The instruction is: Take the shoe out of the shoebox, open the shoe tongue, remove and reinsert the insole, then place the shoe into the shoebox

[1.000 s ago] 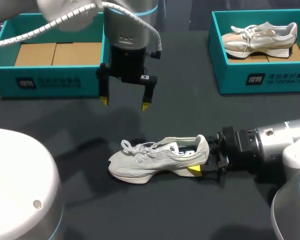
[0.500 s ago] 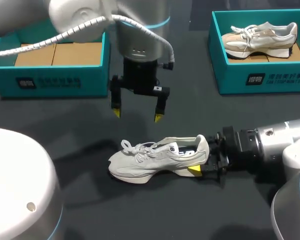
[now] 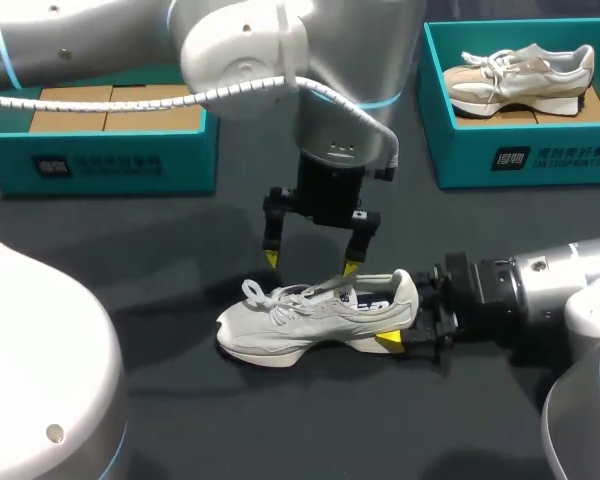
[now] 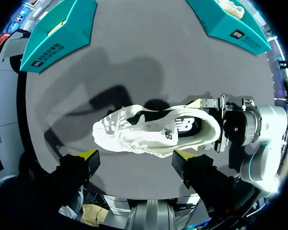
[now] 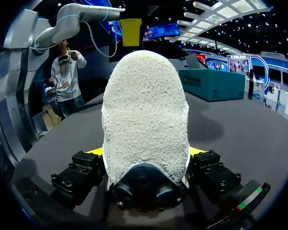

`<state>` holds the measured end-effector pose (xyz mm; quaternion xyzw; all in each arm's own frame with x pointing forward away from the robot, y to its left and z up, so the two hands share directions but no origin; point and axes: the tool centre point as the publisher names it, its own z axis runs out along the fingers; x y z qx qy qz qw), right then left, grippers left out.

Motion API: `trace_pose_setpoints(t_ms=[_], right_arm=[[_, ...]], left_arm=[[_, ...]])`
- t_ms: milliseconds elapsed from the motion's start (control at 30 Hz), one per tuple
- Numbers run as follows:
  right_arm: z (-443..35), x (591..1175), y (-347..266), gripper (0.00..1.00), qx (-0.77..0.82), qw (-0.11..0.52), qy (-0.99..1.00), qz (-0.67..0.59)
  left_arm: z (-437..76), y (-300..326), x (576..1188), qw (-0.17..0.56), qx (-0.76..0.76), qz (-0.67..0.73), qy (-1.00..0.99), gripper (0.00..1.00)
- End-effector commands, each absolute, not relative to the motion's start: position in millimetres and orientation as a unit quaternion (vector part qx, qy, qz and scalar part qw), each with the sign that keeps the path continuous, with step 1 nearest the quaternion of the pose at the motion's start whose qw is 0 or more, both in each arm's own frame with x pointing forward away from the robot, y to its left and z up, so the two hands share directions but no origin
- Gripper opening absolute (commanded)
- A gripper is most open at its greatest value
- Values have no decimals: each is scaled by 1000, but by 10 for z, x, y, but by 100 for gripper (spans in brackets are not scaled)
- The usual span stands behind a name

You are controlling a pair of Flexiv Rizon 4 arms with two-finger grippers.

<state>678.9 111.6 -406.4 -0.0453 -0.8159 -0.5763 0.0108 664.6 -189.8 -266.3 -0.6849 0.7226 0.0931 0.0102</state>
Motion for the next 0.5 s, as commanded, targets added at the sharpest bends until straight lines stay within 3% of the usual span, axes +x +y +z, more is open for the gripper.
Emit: trace_pose_setpoints(t_ms=[33,500], right_arm=[[-4050,6785,1119,0,-46,11,-817,-575],[-4050,6785,1119,0,-46,11,-817,-575]], left_arm=[[-2850,-2122,6680,22,-688,113,716,100],[-3171,-2365,6722,39,-708,138,692,100]])
